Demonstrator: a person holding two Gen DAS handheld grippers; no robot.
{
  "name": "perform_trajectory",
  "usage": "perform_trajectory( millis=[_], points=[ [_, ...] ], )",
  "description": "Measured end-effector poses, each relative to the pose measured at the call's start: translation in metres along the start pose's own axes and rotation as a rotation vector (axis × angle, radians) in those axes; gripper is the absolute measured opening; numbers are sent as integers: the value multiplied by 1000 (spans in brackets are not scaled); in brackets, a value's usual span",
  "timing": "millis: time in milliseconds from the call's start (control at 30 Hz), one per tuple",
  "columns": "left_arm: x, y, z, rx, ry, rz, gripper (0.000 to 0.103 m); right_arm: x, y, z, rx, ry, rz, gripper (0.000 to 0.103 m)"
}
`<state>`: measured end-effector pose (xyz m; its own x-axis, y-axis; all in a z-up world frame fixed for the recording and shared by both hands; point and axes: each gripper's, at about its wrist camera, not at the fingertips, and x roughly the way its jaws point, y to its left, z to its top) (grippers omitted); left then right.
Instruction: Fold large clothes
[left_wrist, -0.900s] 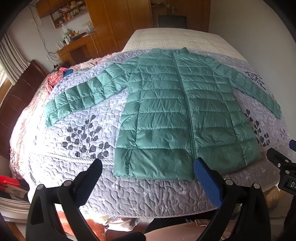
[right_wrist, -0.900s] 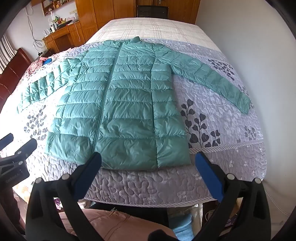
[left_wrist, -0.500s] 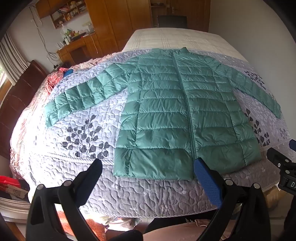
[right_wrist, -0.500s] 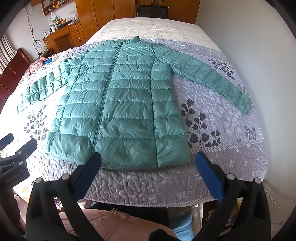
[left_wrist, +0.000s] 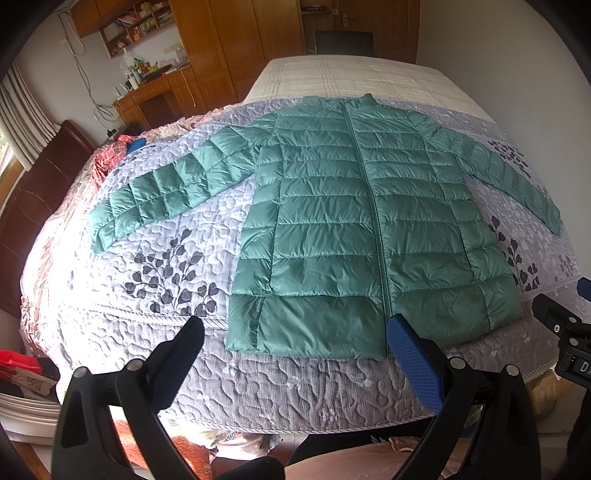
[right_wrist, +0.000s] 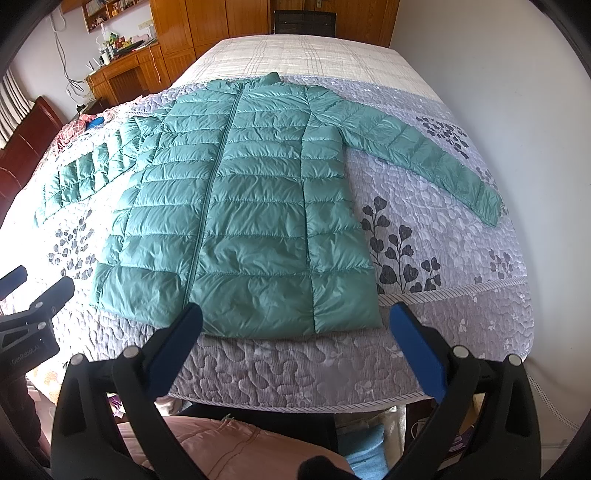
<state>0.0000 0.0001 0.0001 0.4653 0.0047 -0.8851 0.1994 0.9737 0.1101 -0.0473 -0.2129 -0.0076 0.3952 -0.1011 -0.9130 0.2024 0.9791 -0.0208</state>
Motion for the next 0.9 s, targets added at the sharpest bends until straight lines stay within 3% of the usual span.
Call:
perform_trajectory(
  millis=[900],
  points=[
    [-1, 3, 1, 1, -3, 3, 99, 0, 1, 1, 1, 0, 2, 100]
  ],
)
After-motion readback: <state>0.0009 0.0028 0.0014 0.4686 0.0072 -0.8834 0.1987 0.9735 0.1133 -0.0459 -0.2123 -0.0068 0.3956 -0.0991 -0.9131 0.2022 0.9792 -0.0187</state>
